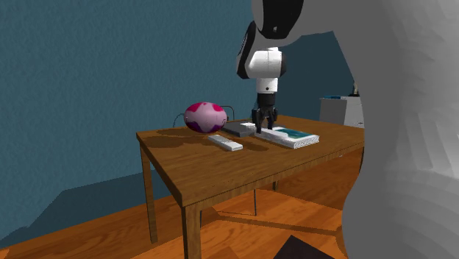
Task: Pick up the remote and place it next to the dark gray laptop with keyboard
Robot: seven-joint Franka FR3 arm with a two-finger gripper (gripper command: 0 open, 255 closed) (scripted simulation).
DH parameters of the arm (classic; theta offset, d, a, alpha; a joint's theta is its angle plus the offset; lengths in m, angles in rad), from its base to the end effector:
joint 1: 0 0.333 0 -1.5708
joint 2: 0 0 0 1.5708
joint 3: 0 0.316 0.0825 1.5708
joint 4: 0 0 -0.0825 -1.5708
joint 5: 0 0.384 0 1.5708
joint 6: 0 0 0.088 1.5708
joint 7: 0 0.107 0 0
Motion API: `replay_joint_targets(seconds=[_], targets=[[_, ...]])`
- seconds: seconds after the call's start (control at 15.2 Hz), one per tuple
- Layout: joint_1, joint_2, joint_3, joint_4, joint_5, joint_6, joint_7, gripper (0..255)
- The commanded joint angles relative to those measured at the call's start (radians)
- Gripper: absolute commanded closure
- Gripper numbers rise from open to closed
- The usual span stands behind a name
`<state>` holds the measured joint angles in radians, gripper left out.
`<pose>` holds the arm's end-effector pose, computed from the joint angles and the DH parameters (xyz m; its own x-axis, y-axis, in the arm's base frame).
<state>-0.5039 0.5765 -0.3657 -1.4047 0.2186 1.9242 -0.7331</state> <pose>0.5040 -0.4973 0.3829 0.9869 -0.1610 -0.0089 -0.1612 -0.9868 -0.0178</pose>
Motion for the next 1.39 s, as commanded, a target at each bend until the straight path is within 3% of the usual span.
replay_joint_targets(seconds=[0.0,0.33,0.86,0.92,1.32], targets=[[0.0,0.007,0.002,-0.014,0.003,0.022,-0.003,255],[-0.001,0.03,0.008,-0.048,0.013,0.076,-0.009,255],[-0.001,0.03,0.008,-0.048,0.013,0.076,-0.009,255],[-0.001,0.029,0.008,-0.048,0.013,0.076,-0.009,0],[-0.001,0.019,0.005,-0.031,0.008,0.049,-0.006,0]])
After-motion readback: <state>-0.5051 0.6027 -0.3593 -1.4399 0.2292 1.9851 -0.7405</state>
